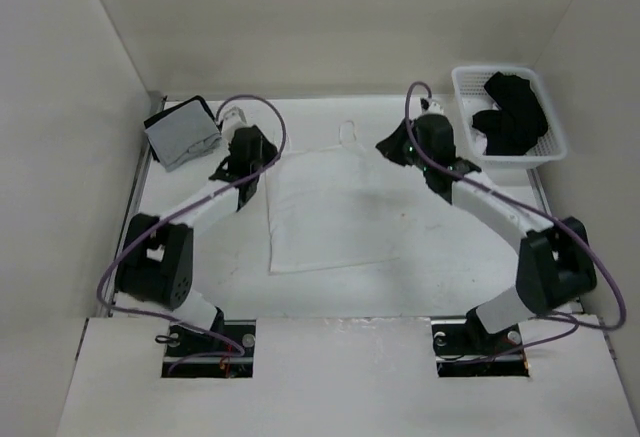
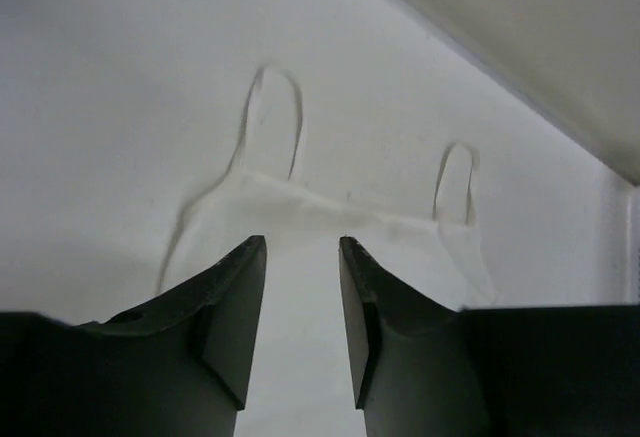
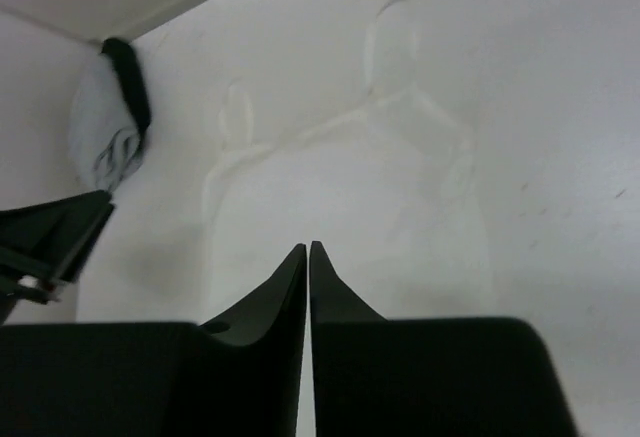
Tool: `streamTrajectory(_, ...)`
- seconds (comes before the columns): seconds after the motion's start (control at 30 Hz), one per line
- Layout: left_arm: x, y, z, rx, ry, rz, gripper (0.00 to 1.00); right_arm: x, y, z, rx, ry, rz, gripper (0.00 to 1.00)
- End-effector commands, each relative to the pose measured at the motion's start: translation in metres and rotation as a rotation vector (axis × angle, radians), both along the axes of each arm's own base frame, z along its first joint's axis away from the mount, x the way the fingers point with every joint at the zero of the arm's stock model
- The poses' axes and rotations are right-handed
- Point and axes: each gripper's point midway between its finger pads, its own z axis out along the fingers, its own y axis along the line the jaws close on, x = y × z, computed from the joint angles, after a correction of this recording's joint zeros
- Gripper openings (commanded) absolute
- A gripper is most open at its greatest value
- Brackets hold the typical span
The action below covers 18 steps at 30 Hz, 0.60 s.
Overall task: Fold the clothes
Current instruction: Flatten the tank top out
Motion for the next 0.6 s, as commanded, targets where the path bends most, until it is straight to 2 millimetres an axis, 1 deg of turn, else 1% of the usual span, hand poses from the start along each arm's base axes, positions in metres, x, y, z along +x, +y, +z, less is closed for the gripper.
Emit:
streamTrajectory(0.0, -0.062, -0.009, 0.010, -0.011, -0.066, -0.020, 0.29, -0.053, 0.023, 0.004, 0.031, -0.107, 0.042, 0.03)
streamTrajectory(0.03, -0.086, -0.008, -0.001, 0.001, -0.039, -0.032, 0.25, -0.072, 0.025, -0.009, 0.031, -0.094, 0.055, 0.03)
streamTrajectory(0.07, -0.108, -0.004, -0.010, 0.012, -0.012, -0.037, 0.22, -0.086, 0.029, -0.015, 0.036, -0.083, 0.068, 0.02)
streamTrajectory(0.1, -0.130, -0.001, -0.019, 0.023, 0.018, -0.044, 0.18, -0.106, 0.032, -0.025, 0.038, -0.072, 0.087, 0.03)
streamTrajectory(0.17, -0.163, 0.005, -0.034, 0.040, 0.074, -0.053, 0.16, -0.137, 0.037, -0.036, 0.024, -0.068, 0.130, 0.04)
streamTrajectory(0.2, -0.178, 0.008, -0.041, 0.046, 0.105, -0.053, 0.16, -0.151, 0.036, -0.041, 0.014, -0.067, 0.145, 0.05)
streamTrajectory(0.23, -0.197, 0.010, -0.050, 0.051, 0.152, -0.062, 0.16, -0.167, 0.033, -0.049, 0.010, -0.059, 0.149, 0.06)
streamTrajectory(0.27, -0.211, 0.012, -0.057, 0.056, 0.191, -0.067, 0.17, -0.178, 0.030, -0.053, 0.008, -0.055, 0.158, 0.06)
streamTrajectory(0.33, -0.243, 0.018, -0.075, 0.056, 0.287, -0.065, 0.26, -0.202, 0.024, -0.063, 0.007, -0.032, 0.170, 0.08)
streamTrajectory(0.4, -0.261, 0.021, -0.087, 0.042, 0.348, -0.049, 0.34, -0.216, 0.013, -0.071, 0.002, -0.011, 0.151, 0.10)
streamTrajectory(0.43, -0.272, 0.023, -0.095, 0.035, 0.387, -0.040, 0.40, -0.221, 0.008, -0.075, -0.004, -0.003, 0.144, 0.11)
streamTrajectory(0.47, -0.279, 0.023, -0.102, 0.030, 0.413, -0.037, 0.43, -0.225, 0.002, -0.080, -0.013, 0.008, 0.127, 0.12)
streamTrajectory(0.57, -0.290, 0.023, -0.115, 0.020, 0.461, -0.041, 0.45, -0.231, -0.014, -0.093, -0.034, 0.042, 0.081, 0.18)
